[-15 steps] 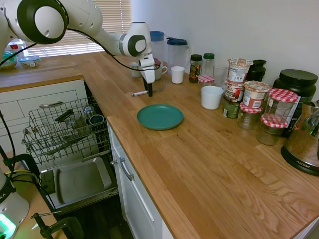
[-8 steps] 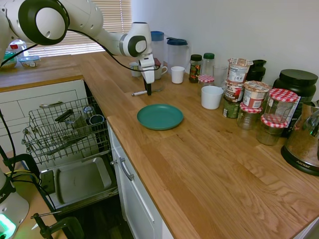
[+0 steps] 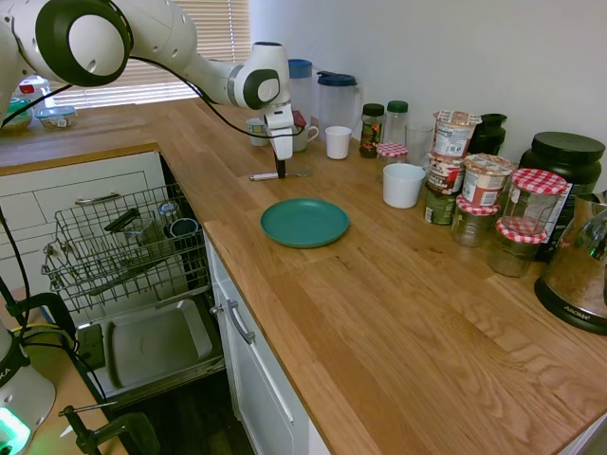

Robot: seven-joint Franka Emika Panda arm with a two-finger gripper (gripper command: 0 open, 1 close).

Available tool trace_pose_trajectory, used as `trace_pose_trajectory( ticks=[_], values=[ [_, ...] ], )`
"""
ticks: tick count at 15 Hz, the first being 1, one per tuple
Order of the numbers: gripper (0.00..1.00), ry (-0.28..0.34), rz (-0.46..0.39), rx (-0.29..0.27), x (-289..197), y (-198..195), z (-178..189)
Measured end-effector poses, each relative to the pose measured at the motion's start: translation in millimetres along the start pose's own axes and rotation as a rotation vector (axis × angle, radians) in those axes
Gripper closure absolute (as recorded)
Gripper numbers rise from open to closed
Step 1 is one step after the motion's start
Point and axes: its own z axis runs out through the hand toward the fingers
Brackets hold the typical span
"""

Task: Put the fork in the dishwasher

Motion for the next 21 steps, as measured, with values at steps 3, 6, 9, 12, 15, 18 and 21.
trace_pose_trajectory(
  ticks=[3,6,9,12,15,18,21],
  values=[
    [1.00,-0.013,0.015,0.003,1,0,-1],
    [1.00,-0.018,0.024,0.014,3,4,-11],
    [1.00,-0.018,0.018,0.034,-1,21,-42],
    [1.00,-0.012,-0.011,0.042,-25,51,-76],
    [1.00,0.013,-0.019,0.032,-55,89,-96],
    [1.00,0.023,-0.035,0.019,-86,123,-102],
    [1.00,0.021,-0.042,0.015,-111,147,-105]
  ],
)
